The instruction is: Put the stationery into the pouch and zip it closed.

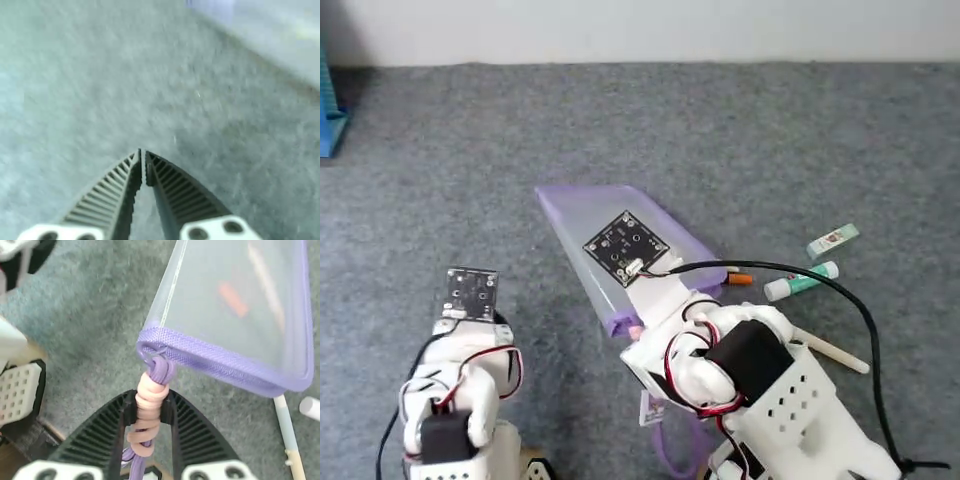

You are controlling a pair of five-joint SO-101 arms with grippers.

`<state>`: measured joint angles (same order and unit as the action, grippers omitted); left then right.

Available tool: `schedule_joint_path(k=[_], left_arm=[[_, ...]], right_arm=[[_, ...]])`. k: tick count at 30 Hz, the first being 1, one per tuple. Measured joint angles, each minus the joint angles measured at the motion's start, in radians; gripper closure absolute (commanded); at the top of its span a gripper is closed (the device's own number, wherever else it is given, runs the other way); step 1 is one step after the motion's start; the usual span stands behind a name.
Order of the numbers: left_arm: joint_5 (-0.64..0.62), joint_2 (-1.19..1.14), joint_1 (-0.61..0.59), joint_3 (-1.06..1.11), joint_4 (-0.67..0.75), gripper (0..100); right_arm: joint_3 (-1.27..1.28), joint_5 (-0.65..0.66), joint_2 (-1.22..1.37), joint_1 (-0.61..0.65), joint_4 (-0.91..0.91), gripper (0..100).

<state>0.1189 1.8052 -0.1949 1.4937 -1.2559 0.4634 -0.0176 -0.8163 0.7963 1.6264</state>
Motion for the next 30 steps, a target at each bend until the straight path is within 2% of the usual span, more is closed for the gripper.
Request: schedule_joint_path(k=[3, 8, 12, 22, 27, 30], left_arm=[[-0.040, 0.000, 0.003, -0.106, -0.028, 91], [-0.161, 0.002, 0.011, -0.236, -0.064, 68], [-0.255, 0.002, 0.146, -0.321, -0.153, 70], [-0.399, -0.118, 0.485, -0.411, -0.184, 73], [-0.425, -0.221, 0.589, -0.437, -0.192, 73], [-0.425, -0.276, 0.594, -0.436, -0.183, 73]], right_arm=[[0.000, 0.000, 0.000, 0.000, -0.029, 99.1], [0.000, 0.000, 0.000, 0.000, -0.072, 99.1], [0.000, 0.000, 0.000, 0.000, -0.089, 99.1], [0.000, 0.002, 0.000, -0.074, -0.106, 99.1], [0.000, 0.002, 0.000, -0.074, -0.106, 99.1], [0.000, 0.002, -0.003, -0.074, -0.106, 99.1]])
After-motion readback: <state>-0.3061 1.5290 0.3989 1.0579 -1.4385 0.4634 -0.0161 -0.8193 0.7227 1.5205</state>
